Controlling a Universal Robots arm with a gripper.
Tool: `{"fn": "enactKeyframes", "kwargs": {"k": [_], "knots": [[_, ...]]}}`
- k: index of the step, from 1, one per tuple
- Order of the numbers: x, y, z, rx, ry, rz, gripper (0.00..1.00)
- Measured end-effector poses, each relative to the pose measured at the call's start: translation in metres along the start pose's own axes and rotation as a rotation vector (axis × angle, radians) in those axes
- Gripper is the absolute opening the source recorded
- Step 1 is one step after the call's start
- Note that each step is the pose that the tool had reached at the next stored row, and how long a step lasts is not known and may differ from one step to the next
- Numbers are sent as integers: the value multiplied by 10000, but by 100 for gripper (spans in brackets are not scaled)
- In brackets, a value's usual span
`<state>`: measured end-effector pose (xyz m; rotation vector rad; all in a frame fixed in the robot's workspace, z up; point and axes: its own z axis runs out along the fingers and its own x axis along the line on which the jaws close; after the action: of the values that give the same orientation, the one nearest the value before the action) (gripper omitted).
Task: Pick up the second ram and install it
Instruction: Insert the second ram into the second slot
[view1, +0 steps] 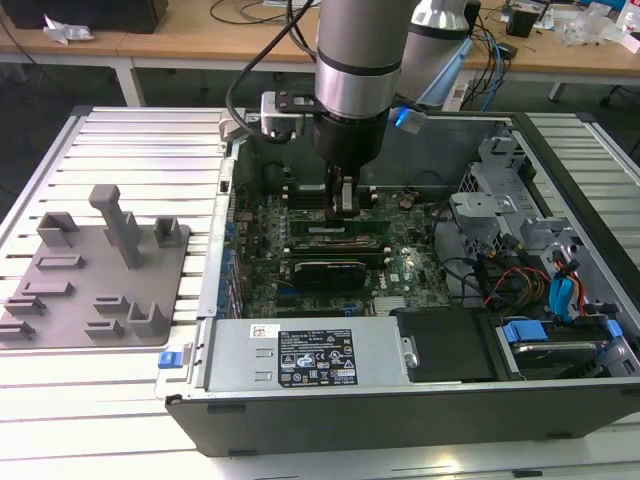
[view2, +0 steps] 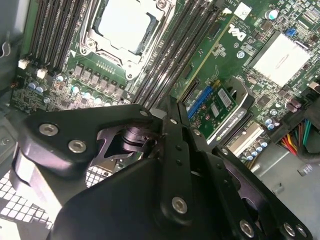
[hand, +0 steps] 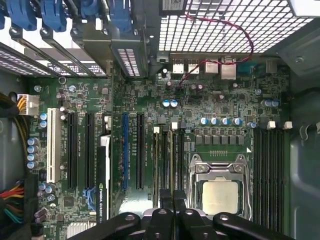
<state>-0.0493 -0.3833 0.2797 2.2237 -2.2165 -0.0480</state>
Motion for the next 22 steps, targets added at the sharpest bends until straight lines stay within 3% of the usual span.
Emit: {"fn": "enactKeyframes", "kwargs": {"k": [4,7,22], "knots": [[1,-1,45,0,0,0,9],[-14,-3,144,0,0,1,9],[-20,-39,278,0,-34,1,9]]}}
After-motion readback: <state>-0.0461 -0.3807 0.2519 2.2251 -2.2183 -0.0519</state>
